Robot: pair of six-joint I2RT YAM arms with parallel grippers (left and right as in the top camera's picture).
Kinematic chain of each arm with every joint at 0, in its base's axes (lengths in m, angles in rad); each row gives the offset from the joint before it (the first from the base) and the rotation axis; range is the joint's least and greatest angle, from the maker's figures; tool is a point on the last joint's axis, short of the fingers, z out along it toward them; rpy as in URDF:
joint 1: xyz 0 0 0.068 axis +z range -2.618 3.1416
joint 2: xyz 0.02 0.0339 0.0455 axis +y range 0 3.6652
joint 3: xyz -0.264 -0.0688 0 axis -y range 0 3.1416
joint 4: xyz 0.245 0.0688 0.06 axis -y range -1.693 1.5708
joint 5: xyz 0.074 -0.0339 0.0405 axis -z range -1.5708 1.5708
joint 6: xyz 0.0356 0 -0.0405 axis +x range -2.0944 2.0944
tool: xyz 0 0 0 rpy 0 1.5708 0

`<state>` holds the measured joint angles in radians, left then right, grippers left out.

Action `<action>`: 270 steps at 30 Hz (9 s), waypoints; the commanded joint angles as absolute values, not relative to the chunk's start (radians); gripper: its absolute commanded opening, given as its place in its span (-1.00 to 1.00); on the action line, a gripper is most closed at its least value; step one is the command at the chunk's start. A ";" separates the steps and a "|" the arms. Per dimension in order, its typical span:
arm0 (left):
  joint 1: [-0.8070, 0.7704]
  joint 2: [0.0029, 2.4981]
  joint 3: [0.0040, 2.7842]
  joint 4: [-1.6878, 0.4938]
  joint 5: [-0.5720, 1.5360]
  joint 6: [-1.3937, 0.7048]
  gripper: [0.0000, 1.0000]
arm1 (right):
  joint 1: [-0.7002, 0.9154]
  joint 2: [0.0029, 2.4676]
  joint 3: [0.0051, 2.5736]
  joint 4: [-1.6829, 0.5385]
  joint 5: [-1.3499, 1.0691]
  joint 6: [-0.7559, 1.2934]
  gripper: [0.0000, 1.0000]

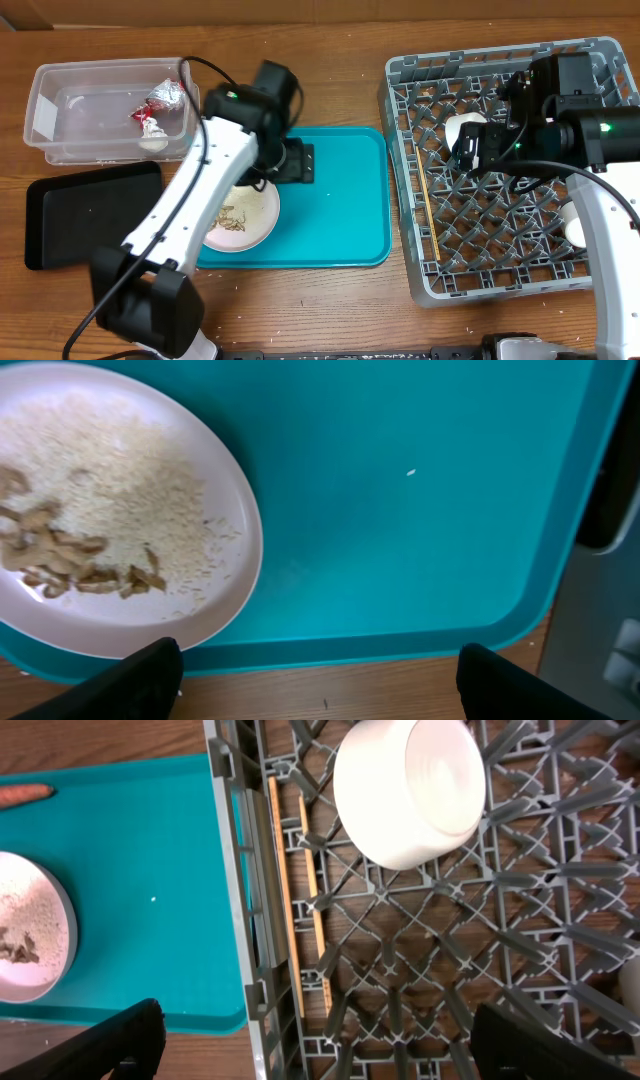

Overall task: Sort waste into correct bins and load items into the dishwasher
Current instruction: 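Raise the right gripper away and reach the left gripper to the plate, then grasp the white plate's rim with the left gripper and lift, then carry the plate left over the clear bin with the left gripper, then tilt the plate to tip the food scraps onto the black tray, then carry the white plate back and set it on the teal tray, then reach the right gripper to the white plate and grasp its rim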

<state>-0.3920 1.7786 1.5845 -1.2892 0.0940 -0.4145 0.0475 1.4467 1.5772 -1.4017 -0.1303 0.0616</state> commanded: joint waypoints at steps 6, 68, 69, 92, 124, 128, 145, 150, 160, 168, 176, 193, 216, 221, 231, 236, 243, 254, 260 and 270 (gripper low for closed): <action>-0.453 1.907 1.499 -1.227 0.069 -0.480 0.75 | 0.044 1.448 1.571 -1.390 -0.144 0.049 1.00; -0.450 2.131 1.703 -1.538 -0.344 -0.690 -0.91 | 0.044 1.448 1.571 -1.390 -0.144 0.049 1.00; -0.448 2.125 1.707 -1.542 -0.339 -0.681 -0.92 | 0.044 1.448 1.571 -1.390 -0.144 0.049 1.00; 0.035 1.827 1.708 -1.451 0.031 -0.222 -0.92 | 0.044 1.448 1.571 -1.390 -0.144 0.048 1.00; 0.605 1.827 1.705 -1.439 0.824 0.273 -0.92 | 0.044 1.448 1.571 -1.393 -0.143 0.048 1.00; 0.630 1.827 1.705 -1.449 0.858 0.286 -0.92 | 0.044 1.448 1.571 -1.393 -0.143 0.048 1.00; 0.662 1.827 1.705 -1.488 0.940 0.371 -0.92 | 0.044 1.448 1.571 -1.390 -0.133 0.048 1.00; 0.662 1.827 1.705 -1.488 0.940 0.371 -0.92 | 0.044 1.448 1.571 -1.390 -0.133 0.048 1.00; 0.662 1.827 1.705 -1.488 0.940 0.371 -0.92 | 0.044 1.448 1.571 -1.390 -0.133 0.048 1.00; 0.677 1.827 1.705 -1.534 0.940 0.332 -0.92 | 0.044 1.448 1.571 -1.393 -0.133 0.048 1.00; 0.775 1.829 1.705 -1.548 0.978 0.303 -0.92 | 0.044 1.448 1.571 -1.394 -0.133 0.049 1.00; 0.763 1.832 1.704 -1.590 1.018 0.371 -0.92 | 0.044 1.449 1.571 -1.393 -0.133 0.052 1.00; -0.098 1.834 1.703 -1.334 0.581 0.030 -0.92 | 0.044 1.449 1.571 -1.386 -0.133 0.052 1.00; -0.300 1.859 1.703 -1.192 0.237 -0.161 -0.92 | 0.044 1.449 1.571 -1.386 -0.133 0.052 1.00; -0.462 2.024 1.703 -1.174 0.111 -0.245 -0.92 | 0.044 1.449 1.571 -1.385 -0.133 0.051 1.00; -0.466 2.069 1.703 -1.177 0.206 -0.243 -0.90 | 0.044 1.449 1.571 -1.386 -0.133 0.051 1.00; -0.447 2.049 1.736 -1.227 0.367 -0.088 0.37 | 0.044 1.449 1.571 -1.385 -0.133 0.051 1.00; -0.186 1.803 1.786 -1.376 0.230 -0.157 0.42 | 0.045 1.450 1.571 -1.239 -0.165 0.176 1.00; 0.037 1.685 1.786 -1.447 0.182 -0.176 0.93 | 0.140 1.485 1.571 -1.018 -0.487 0.208 1.00; 0.265 1.668 1.785 -1.518 0.183 -0.180 0.99 | 0.524 1.775 1.571 -0.957 -0.102 0.230 1.00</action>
<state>0.2497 1.6722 1.7721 -1.5150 0.1890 -0.1658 0.4946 1.7103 1.5703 -0.9600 -0.2516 0.2050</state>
